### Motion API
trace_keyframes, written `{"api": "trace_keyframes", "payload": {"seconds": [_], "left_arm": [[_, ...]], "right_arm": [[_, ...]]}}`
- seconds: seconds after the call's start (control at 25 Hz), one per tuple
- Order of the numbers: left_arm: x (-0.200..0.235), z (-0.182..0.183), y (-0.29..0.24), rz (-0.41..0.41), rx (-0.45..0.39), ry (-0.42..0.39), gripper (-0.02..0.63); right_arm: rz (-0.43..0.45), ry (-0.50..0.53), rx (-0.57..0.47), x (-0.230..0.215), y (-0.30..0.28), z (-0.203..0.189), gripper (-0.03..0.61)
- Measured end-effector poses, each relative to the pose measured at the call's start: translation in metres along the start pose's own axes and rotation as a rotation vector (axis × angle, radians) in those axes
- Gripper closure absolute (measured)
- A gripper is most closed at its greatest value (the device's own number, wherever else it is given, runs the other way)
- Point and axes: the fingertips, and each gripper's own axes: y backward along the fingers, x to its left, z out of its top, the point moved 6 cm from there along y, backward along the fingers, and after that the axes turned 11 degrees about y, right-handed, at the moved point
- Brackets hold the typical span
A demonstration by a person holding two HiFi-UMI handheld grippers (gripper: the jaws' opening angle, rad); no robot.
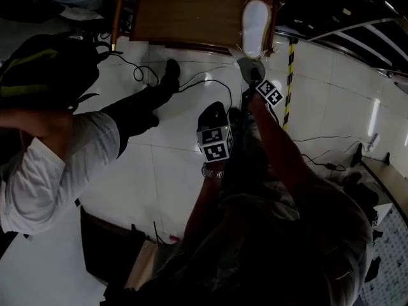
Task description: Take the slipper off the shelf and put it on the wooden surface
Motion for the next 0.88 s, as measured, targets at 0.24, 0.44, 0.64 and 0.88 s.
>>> {"api": "trace_keyframes", "payload": {"seconds": [0.24,0.44,0.64,0.88], "left_arm": [[0.027,-0.006,-0.050,-0.008,-0.045,-0.021,0.611],[0.041,-0.004,-0.074,0.000,-0.061,-0.042,0.611],[0.027,-0.002,-0.066,-0.015,-0.018,-0.057,0.611],[-0.015,0.024,-0.045,-0.076,0.022,-0.080,0.611]], "right_arm": [[-0.012,0.032,-0.139,-0.041,-0.069,0.018,0.499],[0.073,-0.007,-0.111,-0.054,-0.119,0.013,0.388],[0.099,0.130,0.138,-0.047,-0.114,-0.006,0.073],[0.144,0.217,0.325,-0.051,-0.042,-0.008,0.140]]}}
